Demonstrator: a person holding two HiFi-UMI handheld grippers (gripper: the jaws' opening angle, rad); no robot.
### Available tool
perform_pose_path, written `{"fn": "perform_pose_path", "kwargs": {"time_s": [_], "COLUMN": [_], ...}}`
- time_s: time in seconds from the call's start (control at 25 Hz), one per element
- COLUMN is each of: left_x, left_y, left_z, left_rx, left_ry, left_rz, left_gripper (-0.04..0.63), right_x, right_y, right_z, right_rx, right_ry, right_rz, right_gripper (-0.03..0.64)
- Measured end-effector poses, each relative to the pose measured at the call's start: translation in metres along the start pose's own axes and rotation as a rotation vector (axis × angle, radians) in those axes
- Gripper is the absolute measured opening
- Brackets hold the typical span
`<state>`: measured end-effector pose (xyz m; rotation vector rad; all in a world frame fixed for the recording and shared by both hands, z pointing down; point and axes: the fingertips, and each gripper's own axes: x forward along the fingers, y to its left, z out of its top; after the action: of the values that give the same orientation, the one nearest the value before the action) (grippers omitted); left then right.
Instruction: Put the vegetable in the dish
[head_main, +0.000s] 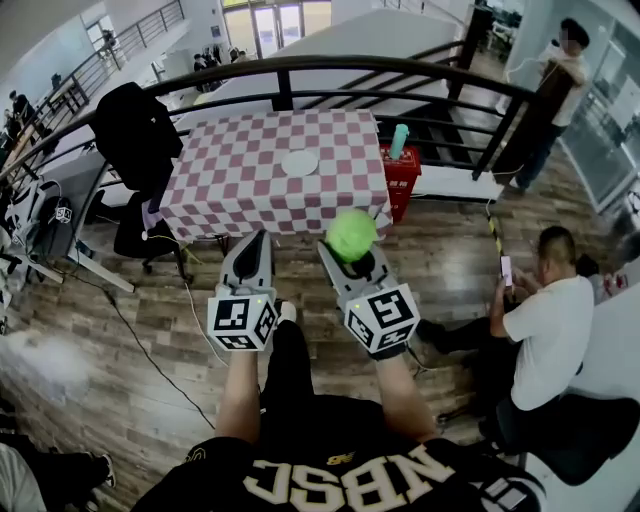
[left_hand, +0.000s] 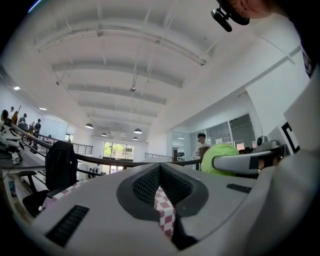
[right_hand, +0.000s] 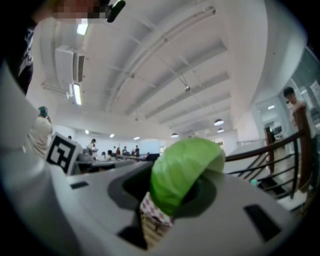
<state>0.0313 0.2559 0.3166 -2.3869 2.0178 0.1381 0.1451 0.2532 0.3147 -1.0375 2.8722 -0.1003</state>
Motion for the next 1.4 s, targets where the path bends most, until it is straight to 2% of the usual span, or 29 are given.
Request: {"fn": "perform_pose_path", "kwargs": {"time_s": [0.16,0.36,0.52,0.6,0.72,0.88,1.12,1.24,1.32,1.4], "left_x": [0.072,0.169,0.264,0.312,0.365,0.403,0.432,0.436,0.439,0.442], "left_y": [0.047,0.126,0.192,0.222,0.258,0.277,0.265,0.251,0.238,0.223], "left_z": [-0.018,-0.026,-0.023,-0.022,-0.029,-0.045,-0.077,-0.091,-0.099,-0.11], "left_rx": [-0.011,-0.045,0.007,0.009,-0.004,-0.009,-0.004,-0.021,-0.021,0.023], "left_ry": [-0.011,-0.021,-0.006,-0.001,0.015,0.041,0.111,0.154,0.193,0.243], "left_rz": [-0.025,-0.073,-0.173,-0.218,-0.281,-0.377,-0.555,-0.689,-0.803,-0.913], "left_gripper": [0.012,0.012,0.012,0.012,0.012,0.012,0.026,0.09,0.209,0.32], "right_x": [0.073,0.184,0.294,0.344,0.397,0.43,0.441,0.443,0.448,0.454], "right_y": [-0.033,-0.071,-0.117,-0.142,-0.171,-0.189,-0.214,-0.223,-0.232,-0.241], "right_z": [-0.015,-0.032,-0.035,-0.035,-0.039,-0.048,-0.061,-0.069,-0.072,-0.078], "right_rx": [-0.018,0.006,0.032,0.058,0.16,0.305,0.484,0.544,0.572,0.614], "right_ry": [0.013,0.044,0.104,0.111,0.107,0.096,0.067,0.054,0.048,0.056], "right_rz": [-0.009,-0.016,-0.038,-0.037,-0.026,0.047,0.168,0.274,0.352,0.432], "right_gripper": [0.132,0.132,0.132,0.132,0.133,0.132,0.132,0.132,0.132,0.132]}}
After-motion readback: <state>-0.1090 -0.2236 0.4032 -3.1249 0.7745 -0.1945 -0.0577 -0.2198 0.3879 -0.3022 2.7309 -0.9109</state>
